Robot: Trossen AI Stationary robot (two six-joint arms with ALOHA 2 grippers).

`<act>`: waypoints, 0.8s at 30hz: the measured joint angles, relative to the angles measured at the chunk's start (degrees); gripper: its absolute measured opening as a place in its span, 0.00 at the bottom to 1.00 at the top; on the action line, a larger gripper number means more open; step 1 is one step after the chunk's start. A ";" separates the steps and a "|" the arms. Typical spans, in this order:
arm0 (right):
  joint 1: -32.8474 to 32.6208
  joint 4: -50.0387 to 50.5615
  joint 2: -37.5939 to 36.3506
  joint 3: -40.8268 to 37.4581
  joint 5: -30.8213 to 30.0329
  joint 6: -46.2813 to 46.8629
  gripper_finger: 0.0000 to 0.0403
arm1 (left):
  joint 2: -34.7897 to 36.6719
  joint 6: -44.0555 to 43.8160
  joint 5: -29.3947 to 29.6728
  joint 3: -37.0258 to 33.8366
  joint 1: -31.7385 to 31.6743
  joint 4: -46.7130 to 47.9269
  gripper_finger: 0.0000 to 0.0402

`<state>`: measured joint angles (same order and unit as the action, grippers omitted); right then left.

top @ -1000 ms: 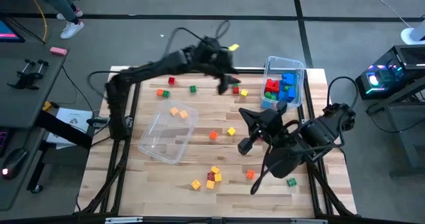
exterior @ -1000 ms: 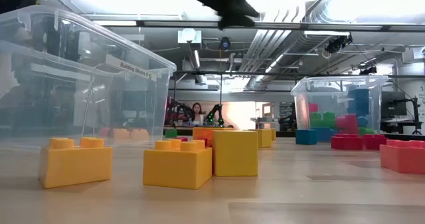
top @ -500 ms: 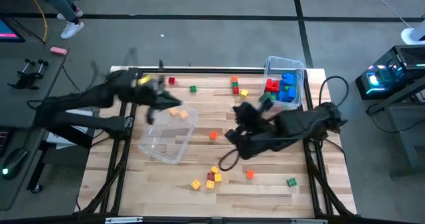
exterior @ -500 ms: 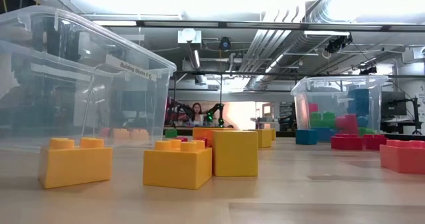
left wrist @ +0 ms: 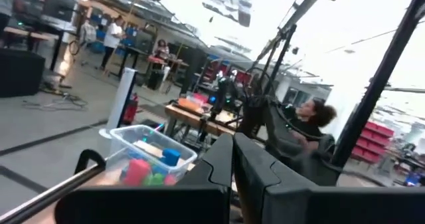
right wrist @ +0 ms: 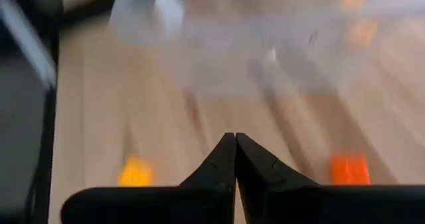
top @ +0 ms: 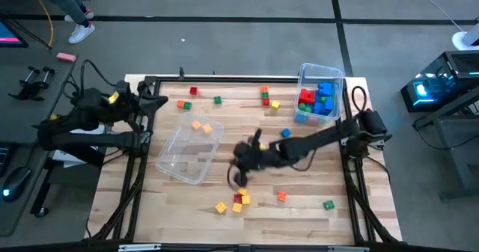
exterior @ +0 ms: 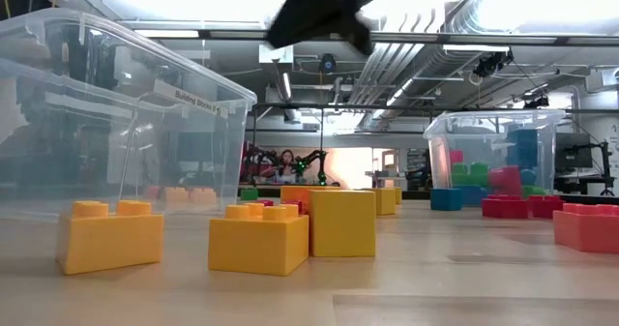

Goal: Sort blocks by size
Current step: Adjust the left transparent bin

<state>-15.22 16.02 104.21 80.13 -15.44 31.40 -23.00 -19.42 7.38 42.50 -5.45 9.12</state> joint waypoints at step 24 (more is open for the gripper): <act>13.40 -8.51 8.40 2.36 4.81 -4.99 0.00 | -11.19 -2.82 2.64 -0.06 0.00 -7.37 0.00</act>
<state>-1.82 7.51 112.61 82.49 -10.63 26.42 -34.19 -22.24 10.02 42.44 -5.45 1.75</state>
